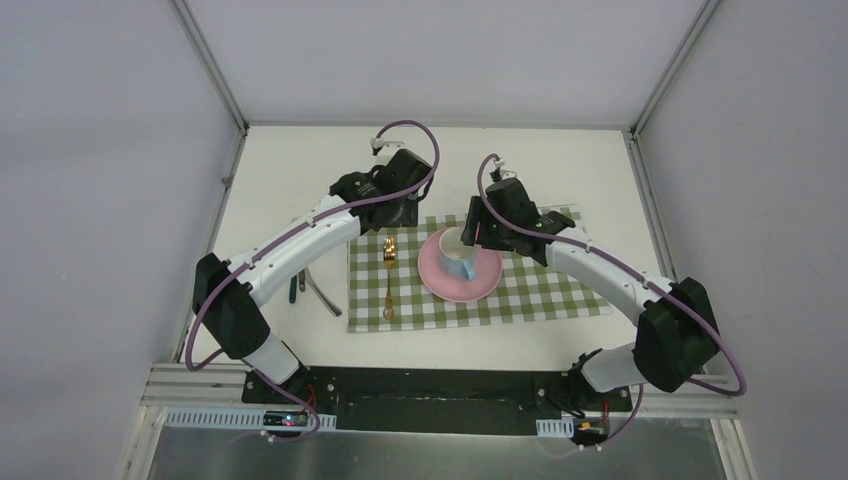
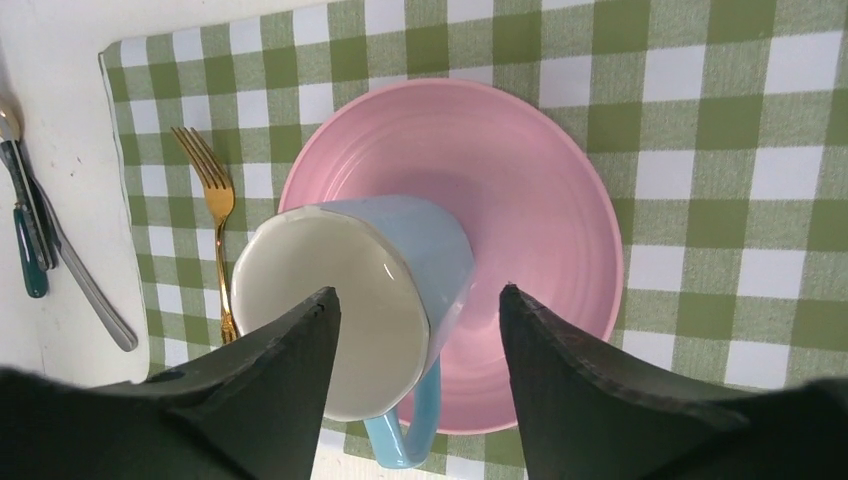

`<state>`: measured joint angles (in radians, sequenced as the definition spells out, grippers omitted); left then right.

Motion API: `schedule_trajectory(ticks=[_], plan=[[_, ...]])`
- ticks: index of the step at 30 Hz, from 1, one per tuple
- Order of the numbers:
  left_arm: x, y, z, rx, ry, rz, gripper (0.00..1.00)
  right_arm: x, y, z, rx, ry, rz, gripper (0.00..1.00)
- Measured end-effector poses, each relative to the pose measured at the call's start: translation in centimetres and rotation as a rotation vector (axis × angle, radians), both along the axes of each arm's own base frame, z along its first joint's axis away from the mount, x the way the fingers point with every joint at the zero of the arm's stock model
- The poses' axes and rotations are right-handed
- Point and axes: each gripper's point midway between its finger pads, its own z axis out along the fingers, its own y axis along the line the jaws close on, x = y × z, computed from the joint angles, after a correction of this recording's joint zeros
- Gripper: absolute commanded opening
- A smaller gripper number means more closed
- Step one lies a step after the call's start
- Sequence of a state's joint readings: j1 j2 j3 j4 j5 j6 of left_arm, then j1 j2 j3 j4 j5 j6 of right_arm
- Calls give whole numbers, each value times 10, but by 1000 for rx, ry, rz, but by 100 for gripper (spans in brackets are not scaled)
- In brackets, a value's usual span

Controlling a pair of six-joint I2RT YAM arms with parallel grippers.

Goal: Set the dinner table for one person
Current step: Place the cup on the napkin.

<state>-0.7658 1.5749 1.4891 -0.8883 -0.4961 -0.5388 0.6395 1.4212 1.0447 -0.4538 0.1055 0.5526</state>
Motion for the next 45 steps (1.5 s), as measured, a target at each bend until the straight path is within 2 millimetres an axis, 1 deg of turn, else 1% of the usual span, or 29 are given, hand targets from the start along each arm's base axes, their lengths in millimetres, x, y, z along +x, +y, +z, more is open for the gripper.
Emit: schedule_trajectory(ticks=[1, 2, 3, 6, 7, 9, 11, 12, 15, 22, 27, 32, 35, 38, 43, 45], plan=[[0, 0, 0, 0, 0, 0, 68, -1, 0, -2, -2, 3, -1, 56], [0, 0, 0, -1, -1, 0, 68, -3, 0, -4, -6, 7, -1, 49], [0, 0, 0, -2, -1, 0, 68, -5, 0, -7, -12, 12, 0, 46], [1, -1, 1, -7, -3, -1, 68, -11, -2, -16, -25, 30, 1, 45], [1, -2, 1, -9, -4, -2, 68, -13, -2, -19, -28, 36, 1, 40], [2, -3, 1, -12, -7, -2, 68, -16, -2, -23, -31, 44, 4, 27], [3, -4, 2, -17, -11, -2, 67, -18, 0, -27, -32, 48, 4, 6], [3, -4, 2, -17, -11, -3, 67, -18, 1, -29, -34, 50, 2, 0], [3, -4, 1, -17, -10, -3, 67, -17, 2, -35, -43, 54, -2, 0], [0, -2, -6, -7, 4, -4, 67, -3, 20, -35, -5, 19, 8, 0], [-1, 0, -12, 4, 15, -3, 67, -3, 19, -32, -33, 9, 14, 0], [-2, 0, -14, 6, 17, -3, 67, -1, 2, -26, -131, -4, 6, 0], [-2, 0, -15, 4, 18, -4, 66, -3, -15, -20, -208, -17, -9, 0], [-1, -1, -15, -1, 18, -7, 66, -4, -34, -8, -258, -39, -31, 0], [-2, -3, -18, -7, 24, -14, 66, 1, -55, 13, -259, -83, -87, 0], [-3, -3, -19, -5, 27, -14, 66, 5, -63, 18, -260, -97, -112, 0]])
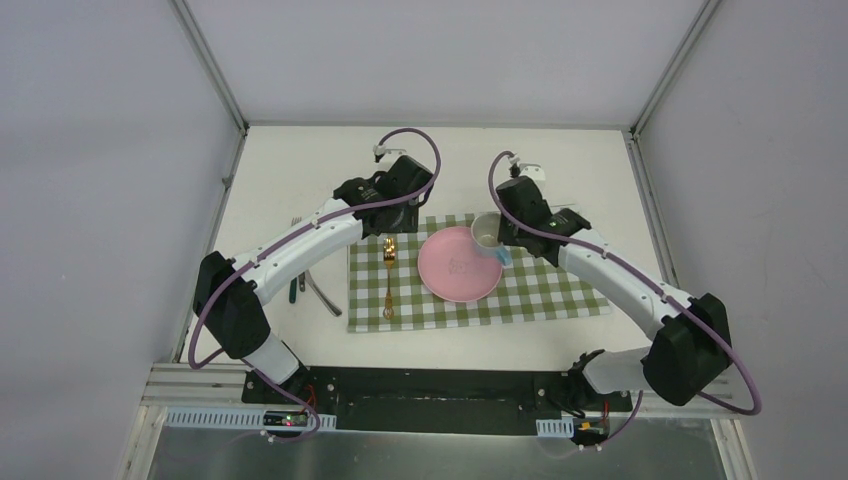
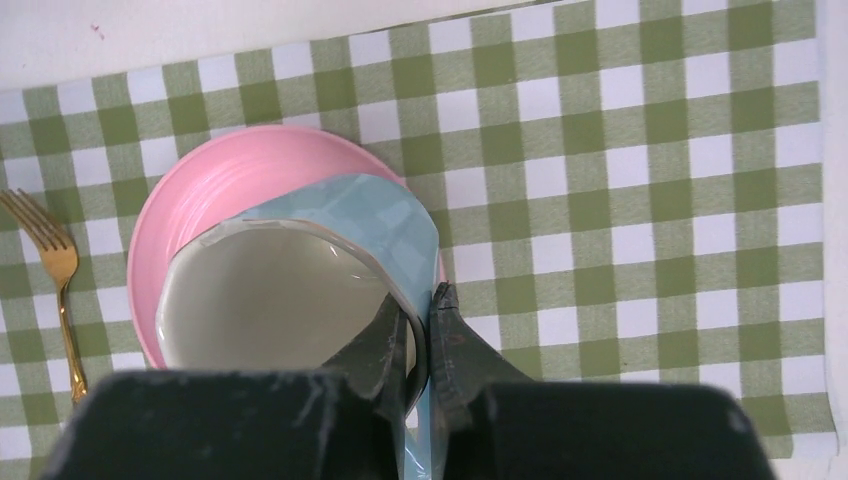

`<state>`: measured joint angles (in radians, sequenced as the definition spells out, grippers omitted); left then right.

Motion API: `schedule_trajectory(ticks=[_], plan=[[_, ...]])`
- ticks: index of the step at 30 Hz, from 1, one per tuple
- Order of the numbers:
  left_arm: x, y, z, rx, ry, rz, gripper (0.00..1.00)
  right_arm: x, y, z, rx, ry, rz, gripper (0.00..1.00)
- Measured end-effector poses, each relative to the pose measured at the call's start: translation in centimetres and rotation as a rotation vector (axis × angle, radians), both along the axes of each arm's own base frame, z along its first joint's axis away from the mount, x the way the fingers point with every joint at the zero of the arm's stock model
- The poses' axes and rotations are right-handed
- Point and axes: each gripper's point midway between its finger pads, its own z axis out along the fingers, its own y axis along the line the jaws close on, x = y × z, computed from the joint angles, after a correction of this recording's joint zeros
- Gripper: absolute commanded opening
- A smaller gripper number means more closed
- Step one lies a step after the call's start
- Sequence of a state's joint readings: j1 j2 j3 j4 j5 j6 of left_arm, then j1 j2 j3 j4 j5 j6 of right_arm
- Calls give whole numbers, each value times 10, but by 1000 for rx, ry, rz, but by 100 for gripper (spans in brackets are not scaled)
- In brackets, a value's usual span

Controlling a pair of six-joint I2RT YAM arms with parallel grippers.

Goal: Set the dinner table for one person
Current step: Place the cup on the napkin.

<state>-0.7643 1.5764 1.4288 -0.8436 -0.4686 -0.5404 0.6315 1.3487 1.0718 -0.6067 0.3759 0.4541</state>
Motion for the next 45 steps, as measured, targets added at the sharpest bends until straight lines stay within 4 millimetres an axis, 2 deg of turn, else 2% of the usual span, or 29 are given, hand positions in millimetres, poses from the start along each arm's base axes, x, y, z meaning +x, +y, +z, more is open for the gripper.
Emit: schedule_trajectory(ticks=[5, 11, 15, 18, 24, 37, 45], plan=[[0, 0, -1, 2, 2, 0, 66, 9, -21, 1, -4, -7, -67, 0], [-1, 1, -2, 3, 4, -1, 66, 19, -71, -7, 8, -3, -218, 0], [-1, 0, -2, 2, 5, -1, 66, 28, -94, -11, 18, -3, -296, 0], [-1, 1, -3, 4, 6, -2, 66, 37, -97, -18, 32, 1, -316, 0], [-3, 2, -8, 11, 15, -2, 66, 48, -97, -44, 28, 49, -330, 0], [-3, 3, -9, 13, 16, -2, 66, 75, -111, -47, 84, 26, -390, 0], [-2, 4, -9, 12, 16, 4, 65, 83, -127, -49, 117, 19, -434, 0]])
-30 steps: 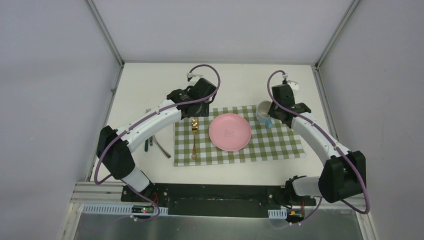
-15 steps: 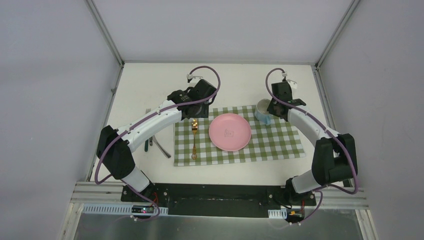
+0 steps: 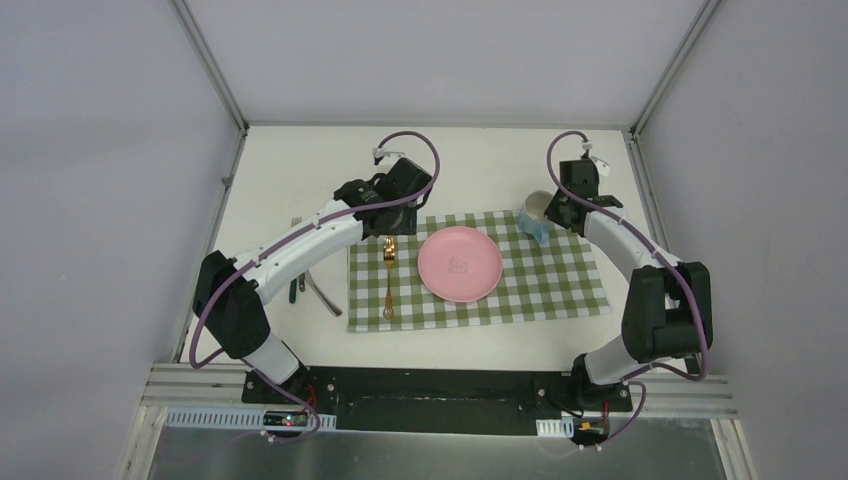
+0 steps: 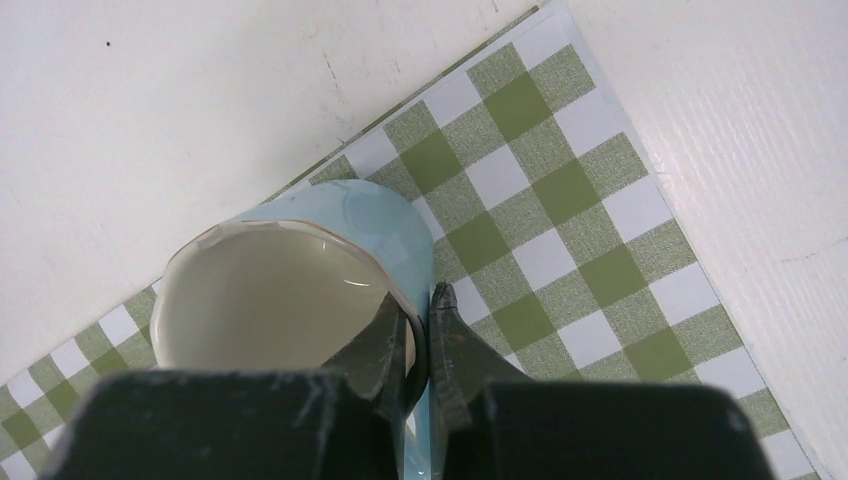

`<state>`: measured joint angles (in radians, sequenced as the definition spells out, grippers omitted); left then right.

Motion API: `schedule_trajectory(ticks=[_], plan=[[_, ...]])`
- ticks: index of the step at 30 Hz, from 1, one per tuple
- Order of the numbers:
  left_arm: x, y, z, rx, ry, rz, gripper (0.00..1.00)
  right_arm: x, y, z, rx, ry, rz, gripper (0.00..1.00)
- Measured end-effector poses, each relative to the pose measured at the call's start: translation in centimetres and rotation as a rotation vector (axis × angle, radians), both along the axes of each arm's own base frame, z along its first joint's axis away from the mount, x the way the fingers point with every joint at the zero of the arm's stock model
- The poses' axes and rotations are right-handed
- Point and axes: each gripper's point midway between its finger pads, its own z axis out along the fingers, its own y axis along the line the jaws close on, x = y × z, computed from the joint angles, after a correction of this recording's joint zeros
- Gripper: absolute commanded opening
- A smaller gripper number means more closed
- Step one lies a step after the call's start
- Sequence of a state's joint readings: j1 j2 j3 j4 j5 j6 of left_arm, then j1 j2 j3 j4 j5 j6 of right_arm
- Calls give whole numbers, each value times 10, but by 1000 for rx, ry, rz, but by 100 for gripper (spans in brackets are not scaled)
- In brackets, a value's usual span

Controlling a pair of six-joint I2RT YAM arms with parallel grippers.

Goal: Set the dinner table for one person
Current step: Place the cup on the napkin, then pick up the fork from the corner of the board.

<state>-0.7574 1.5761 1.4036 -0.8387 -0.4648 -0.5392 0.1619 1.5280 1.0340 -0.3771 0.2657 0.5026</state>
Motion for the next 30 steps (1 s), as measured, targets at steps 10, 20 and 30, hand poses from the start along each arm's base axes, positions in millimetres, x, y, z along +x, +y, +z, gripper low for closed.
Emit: schedule_trajectory(ticks=[10, 20, 30], plan=[[0, 0, 0, -2, 1, -2, 65, 3, 2, 1, 15, 2, 10, 26], [0, 0, 0, -2, 2, -2, 65, 11, 9, 2, 44, -14, 30, 52], [0, 0, 0, 1, 0, 0, 63, 23, 16, 28, 55, -61, 59, 70]])
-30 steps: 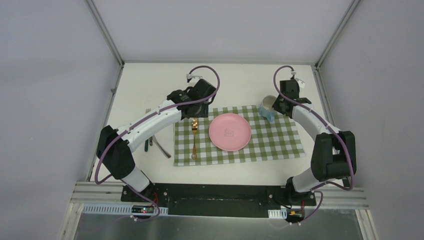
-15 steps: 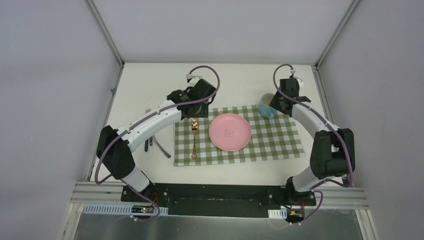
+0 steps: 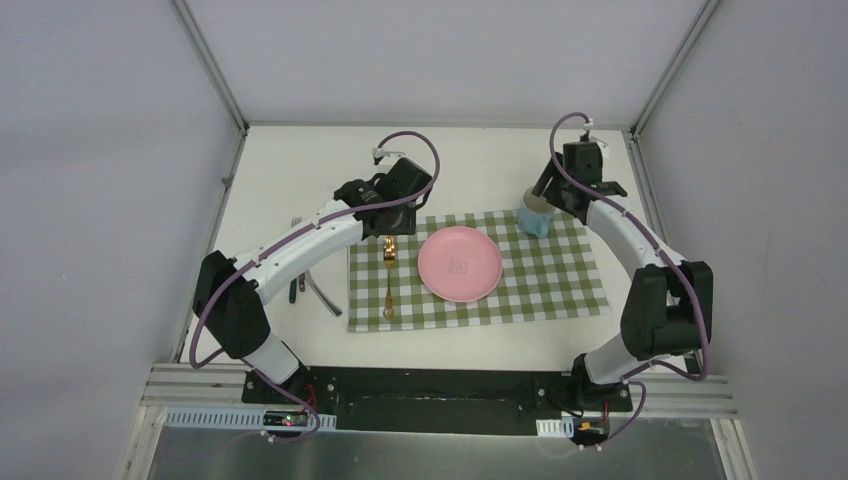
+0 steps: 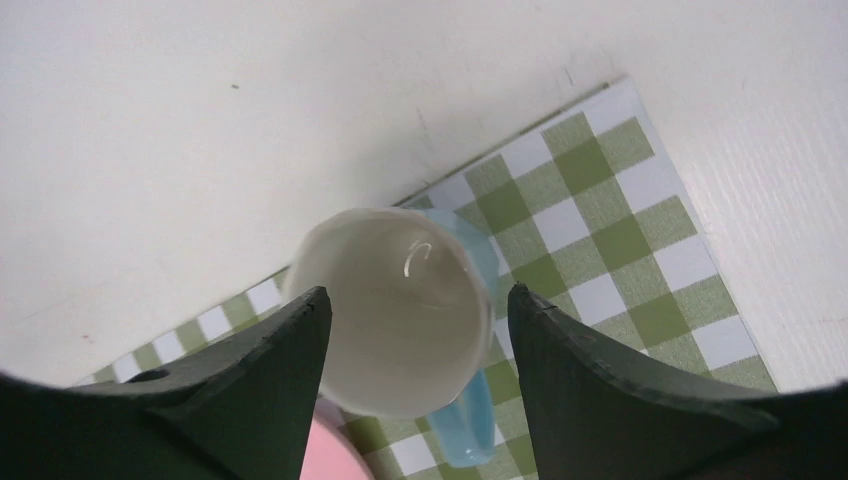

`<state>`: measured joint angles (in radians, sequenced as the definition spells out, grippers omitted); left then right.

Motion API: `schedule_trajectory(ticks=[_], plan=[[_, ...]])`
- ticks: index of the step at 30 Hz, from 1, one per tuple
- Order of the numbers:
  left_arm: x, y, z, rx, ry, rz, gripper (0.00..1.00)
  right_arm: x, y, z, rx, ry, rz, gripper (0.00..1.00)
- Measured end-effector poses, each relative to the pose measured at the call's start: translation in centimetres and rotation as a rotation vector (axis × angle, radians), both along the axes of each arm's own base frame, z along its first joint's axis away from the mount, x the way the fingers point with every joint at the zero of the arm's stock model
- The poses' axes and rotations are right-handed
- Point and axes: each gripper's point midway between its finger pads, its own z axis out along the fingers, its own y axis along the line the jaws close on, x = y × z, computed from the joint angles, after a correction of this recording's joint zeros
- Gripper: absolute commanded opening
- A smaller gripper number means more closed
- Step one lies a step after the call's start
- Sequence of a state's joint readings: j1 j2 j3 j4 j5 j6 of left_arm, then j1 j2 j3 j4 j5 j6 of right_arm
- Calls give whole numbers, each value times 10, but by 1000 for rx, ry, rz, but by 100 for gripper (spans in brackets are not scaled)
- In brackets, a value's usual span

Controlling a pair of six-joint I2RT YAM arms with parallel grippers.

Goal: Set the dinner table for one person
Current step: Pick up the fork from the corner of the board.

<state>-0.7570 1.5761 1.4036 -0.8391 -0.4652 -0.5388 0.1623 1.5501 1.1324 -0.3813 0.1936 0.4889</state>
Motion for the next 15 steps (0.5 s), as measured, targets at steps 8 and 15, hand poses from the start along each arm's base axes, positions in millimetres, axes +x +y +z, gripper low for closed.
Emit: schedule_trajectory(ticks=[8, 15], plan=[[9, 65, -18, -22, 21, 160, 55, -5, 33, 80, 1, -145, 124, 72], [6, 147, -15, -34, 8, 374, 49, -44, 80, 110, 45, -190, 291, 73]])
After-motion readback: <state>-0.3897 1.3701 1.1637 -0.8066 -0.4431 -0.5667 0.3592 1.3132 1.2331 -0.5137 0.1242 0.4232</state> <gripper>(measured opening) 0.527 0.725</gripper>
